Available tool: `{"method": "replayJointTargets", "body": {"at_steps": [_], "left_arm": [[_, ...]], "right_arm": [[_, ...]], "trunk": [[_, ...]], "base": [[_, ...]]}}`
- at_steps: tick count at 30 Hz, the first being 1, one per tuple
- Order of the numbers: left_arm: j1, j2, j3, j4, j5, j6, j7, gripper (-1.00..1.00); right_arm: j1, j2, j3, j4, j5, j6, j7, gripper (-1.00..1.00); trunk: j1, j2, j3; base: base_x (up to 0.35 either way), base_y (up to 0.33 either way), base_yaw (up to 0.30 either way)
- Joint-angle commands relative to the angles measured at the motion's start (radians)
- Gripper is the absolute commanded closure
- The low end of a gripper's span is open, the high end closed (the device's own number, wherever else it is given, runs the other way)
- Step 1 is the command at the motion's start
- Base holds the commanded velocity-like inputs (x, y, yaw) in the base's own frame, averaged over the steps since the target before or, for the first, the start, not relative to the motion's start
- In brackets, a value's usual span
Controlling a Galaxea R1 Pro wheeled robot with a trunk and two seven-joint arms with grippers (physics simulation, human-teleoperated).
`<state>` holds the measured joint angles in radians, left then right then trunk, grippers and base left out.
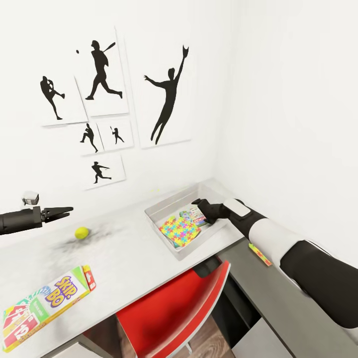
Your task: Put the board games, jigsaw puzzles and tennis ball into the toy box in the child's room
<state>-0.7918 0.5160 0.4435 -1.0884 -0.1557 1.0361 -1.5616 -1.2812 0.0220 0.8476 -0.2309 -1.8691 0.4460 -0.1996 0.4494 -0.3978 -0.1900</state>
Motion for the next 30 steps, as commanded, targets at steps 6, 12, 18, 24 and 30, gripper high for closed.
{"method": "replayJointTargets", "body": {"at_steps": [6,12,18,24,30], "left_arm": [[-0.001,0.001,0.001,-0.001,-0.011,0.01,-0.009,-1.0],[-0.001,0.001,0.005,-0.001,-0.01,0.01,-0.009,-1.0],[-0.001,0.001,0.014,-0.004,-0.01,0.01,-0.009,-1.0],[-0.001,0.001,0.016,-0.008,-0.01,0.01,-0.009,-1.0],[-0.001,0.0,0.016,-0.008,-0.01,0.01,-0.009,-1.0]], "right_arm": [[-0.001,0.0,0.001,-0.005,-0.007,0.003,-0.006,-1.0],[-0.001,0.0,0.001,-0.007,-0.006,0.003,-0.006,-1.0],[-0.001,-0.002,0.001,-0.007,-0.006,0.003,-0.004,-1.0],[-0.001,-0.014,0.001,-0.007,-0.005,0.006,-0.003,-1.0],[-0.001,-0.017,0.001,-0.007,-0.005,0.009,-0.002,-1.0]], "trunk": [[0.001,-0.002,-0.002],[0.001,-0.002,-0.002],[0.001,-0.002,-0.002],[0.001,-0.002,-0.002],[0.001,-0.002,-0.002]], "base": [[0.0,0.0,0.169],[0.0,0.0,0.277],[0.0,0.0,0.284],[0.0,0.0,0.094],[0.0,0.0,0.013]]}}
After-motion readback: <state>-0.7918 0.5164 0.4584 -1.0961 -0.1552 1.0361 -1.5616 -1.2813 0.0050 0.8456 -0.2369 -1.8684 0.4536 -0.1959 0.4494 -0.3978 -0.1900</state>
